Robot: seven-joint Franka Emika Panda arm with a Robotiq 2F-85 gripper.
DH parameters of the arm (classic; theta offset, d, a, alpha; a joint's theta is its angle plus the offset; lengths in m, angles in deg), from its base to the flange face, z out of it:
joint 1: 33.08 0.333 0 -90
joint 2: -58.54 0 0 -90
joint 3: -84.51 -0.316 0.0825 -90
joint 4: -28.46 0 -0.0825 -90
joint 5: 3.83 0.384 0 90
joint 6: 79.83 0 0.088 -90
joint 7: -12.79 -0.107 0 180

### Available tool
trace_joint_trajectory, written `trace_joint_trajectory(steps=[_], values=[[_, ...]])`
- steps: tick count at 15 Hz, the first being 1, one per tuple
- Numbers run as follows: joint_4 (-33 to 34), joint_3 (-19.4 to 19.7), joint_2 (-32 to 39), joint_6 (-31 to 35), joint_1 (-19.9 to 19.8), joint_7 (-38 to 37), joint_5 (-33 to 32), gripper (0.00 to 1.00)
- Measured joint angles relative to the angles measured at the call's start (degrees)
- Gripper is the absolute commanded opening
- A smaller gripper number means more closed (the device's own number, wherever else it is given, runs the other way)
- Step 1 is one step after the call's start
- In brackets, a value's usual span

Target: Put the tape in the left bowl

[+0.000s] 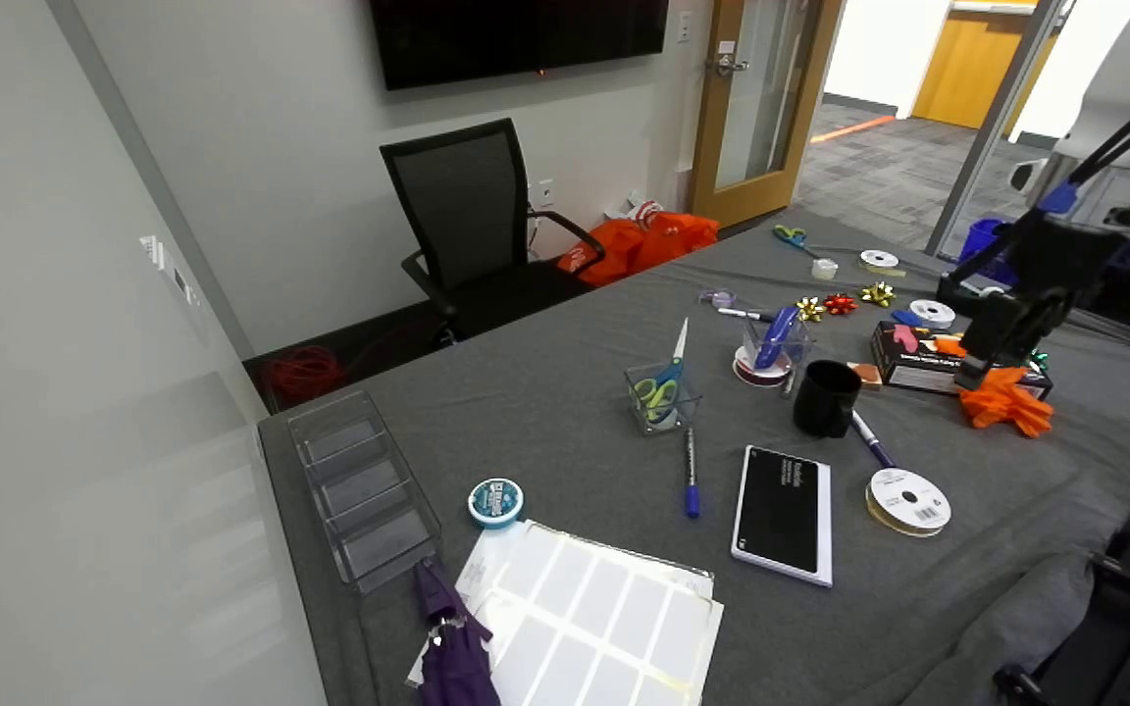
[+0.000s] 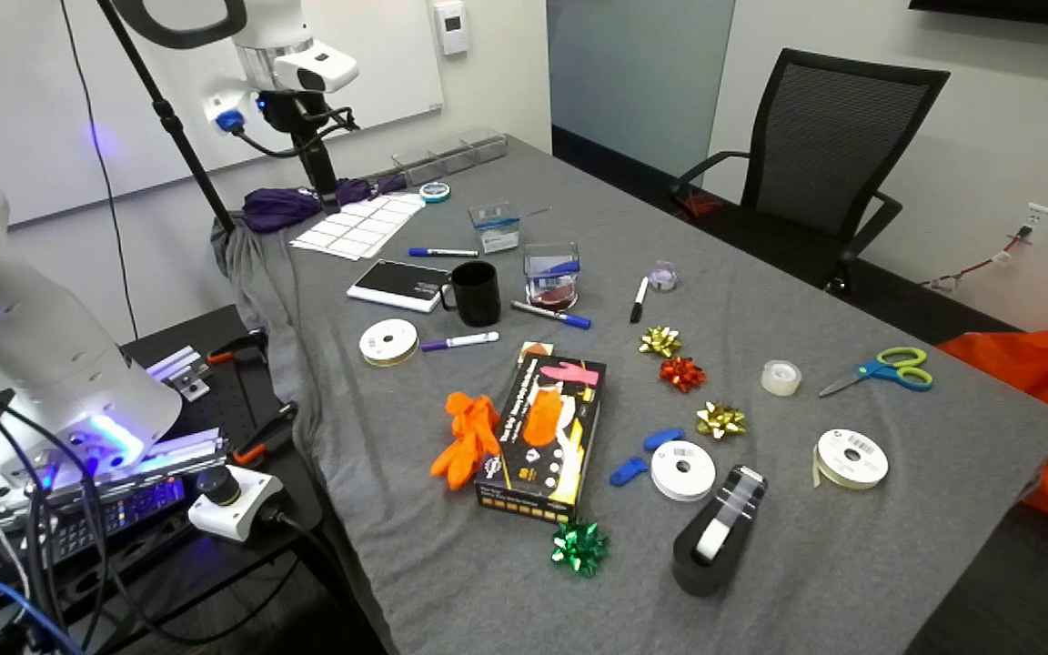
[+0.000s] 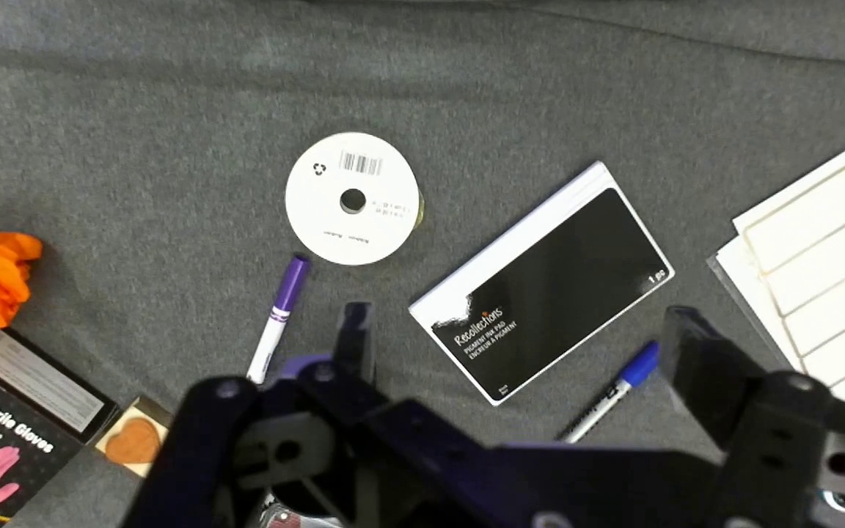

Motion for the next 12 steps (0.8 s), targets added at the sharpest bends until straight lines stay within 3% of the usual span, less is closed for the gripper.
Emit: trace_joint_trajectory(steps=[6, 12], values=[[0.86, 1.40, 5.52, 2.99, -0.12, 1.38, 0.59, 1.00], [0.97, 7.92, 11.33, 4.93, -0.82, 15.74, 5.03, 1.00]])
